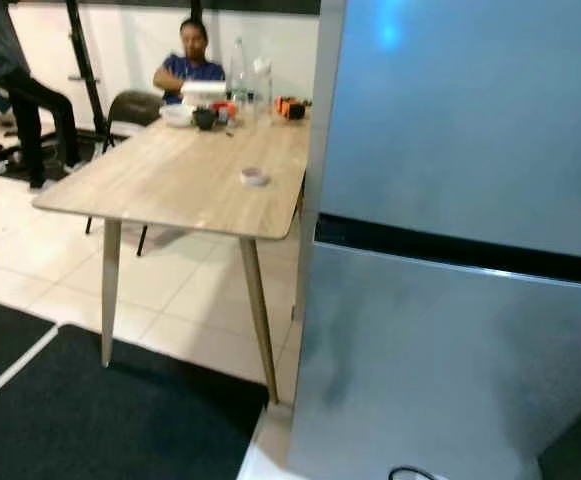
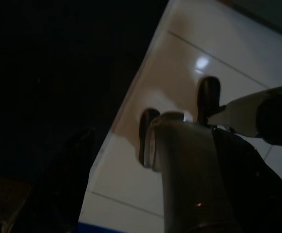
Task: Restocking fridge
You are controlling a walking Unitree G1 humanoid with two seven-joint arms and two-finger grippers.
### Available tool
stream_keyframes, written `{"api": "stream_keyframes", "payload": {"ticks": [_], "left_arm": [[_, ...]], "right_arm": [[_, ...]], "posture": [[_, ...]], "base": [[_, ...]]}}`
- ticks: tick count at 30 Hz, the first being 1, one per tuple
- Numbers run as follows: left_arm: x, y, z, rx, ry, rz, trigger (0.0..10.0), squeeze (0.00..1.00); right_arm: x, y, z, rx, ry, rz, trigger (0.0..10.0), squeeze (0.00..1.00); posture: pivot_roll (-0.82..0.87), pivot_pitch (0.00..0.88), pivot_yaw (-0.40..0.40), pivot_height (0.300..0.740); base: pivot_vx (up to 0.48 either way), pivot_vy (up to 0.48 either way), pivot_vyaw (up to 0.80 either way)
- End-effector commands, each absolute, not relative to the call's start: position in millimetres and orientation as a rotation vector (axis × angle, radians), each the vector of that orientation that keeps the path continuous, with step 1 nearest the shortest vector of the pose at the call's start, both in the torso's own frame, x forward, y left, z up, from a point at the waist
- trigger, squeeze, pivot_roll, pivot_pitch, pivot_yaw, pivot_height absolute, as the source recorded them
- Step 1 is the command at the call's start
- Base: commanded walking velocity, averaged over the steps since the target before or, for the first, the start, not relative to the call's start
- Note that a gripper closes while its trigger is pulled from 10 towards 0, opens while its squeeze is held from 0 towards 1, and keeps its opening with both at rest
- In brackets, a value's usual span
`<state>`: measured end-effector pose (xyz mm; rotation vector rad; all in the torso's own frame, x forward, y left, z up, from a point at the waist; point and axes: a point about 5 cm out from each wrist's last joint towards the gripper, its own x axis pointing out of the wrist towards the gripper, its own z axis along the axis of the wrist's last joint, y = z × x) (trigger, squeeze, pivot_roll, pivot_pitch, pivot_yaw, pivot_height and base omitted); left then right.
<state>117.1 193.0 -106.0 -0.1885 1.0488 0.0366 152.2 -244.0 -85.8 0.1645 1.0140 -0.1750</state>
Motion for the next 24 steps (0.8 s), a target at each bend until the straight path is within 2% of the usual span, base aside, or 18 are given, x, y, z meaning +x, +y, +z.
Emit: {"api": "stream_keyframes", "payload": {"ticks": [1,7,15,17,24], "left_arm": [[115.9,195.0,-106.2,-0.174,1.057,0.034,10.0,0.00],[115.3,194.5,-106.5,-0.199,1.056,0.054,10.0,0.00],[115.7,196.3,-106.0,-0.189,1.053,0.046,10.0,0.00],[114.7,197.0,-106.2,-0.186,1.056,0.048,10.0,0.00],[114.4,196.6,-106.3,-0.187,1.056,0.046,10.0,0.00]], "right_arm": [[160.3,-242.0,-82.7,0.184,0.976,-0.169,10.0,0.00],[187.7,-243.8,-67.2,0.402,0.791,-0.195,10.0,0.00],[211.6,-249.5,-49.1,0.544,0.619,-0.175,10.0,0.00],[230.2,-259.5,-31.2,0.626,0.479,-0.167,10.0,0.00],[257.0,-266.4,-5.9,0.622,0.347,-0.130,10.0,0.00]], "posture": [[-0.07,0.000,0.005,0.740],[-0.08,0.000,0.007,0.740],[-0.08,0.000,0.007,0.740],[-0.07,0.000,0.004,0.740],[-0.07,0.000,0.001,0.740]], "base": [[0.307,0.000,0.00],[0.146,0.000,0.00],[0.000,0.000,0.00],[0.000,0.000,0.00],[0.000,0.000,0.00]]}}
